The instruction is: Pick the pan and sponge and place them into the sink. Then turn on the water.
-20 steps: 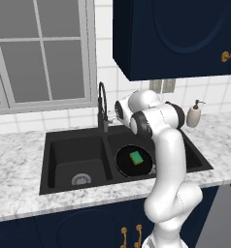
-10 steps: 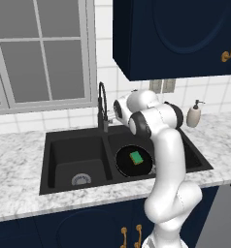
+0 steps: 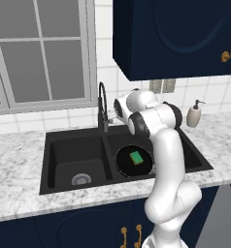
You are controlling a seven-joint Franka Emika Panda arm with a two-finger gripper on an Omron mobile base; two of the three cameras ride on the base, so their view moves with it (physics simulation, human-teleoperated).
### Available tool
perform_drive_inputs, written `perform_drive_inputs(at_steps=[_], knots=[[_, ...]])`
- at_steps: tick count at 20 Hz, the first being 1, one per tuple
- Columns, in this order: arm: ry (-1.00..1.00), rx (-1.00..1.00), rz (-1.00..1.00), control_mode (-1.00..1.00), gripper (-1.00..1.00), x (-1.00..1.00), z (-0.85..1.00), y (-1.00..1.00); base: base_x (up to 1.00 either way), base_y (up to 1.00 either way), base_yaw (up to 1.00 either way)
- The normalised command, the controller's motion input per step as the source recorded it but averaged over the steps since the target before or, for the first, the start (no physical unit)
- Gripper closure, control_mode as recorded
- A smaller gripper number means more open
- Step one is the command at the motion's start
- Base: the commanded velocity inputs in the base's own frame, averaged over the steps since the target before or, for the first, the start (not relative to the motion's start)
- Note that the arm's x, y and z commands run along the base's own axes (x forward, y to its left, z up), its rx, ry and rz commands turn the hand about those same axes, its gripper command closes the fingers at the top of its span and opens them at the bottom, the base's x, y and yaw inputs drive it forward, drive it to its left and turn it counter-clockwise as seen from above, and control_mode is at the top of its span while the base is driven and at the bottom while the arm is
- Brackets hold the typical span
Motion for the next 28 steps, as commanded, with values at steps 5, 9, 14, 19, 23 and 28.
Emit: perform_drive_inputs(at_steps=[5, 9, 14, 19, 23, 28], knots=[[-0.04, 0.02, -0.03, -1.00, -1.00, -0.01, -0.13, -0.78, 0.00, 0.00, 0.00], [-0.06, 0.04, -0.01, -1.00, -1.00, -0.01, -0.15, -0.97, 0.00, 0.00, 0.00], [-0.05, 0.07, 0.00, -1.00, -1.00, 0.00, -0.10, -1.00, 0.00, 0.00, 0.00], [-0.05, 0.09, 0.00, -1.00, -1.00, 0.00, -0.09, -1.00, 0.00, 0.00, 0.00], [-0.03, 0.07, 0.00, -1.00, -1.00, 0.00, -0.05, -0.94, 0.00, 0.00, 0.00], [0.00, 0.04, 0.00, -1.00, -1.00, 0.00, 0.00, -0.56, 0.00, 0.00, 0.00]])
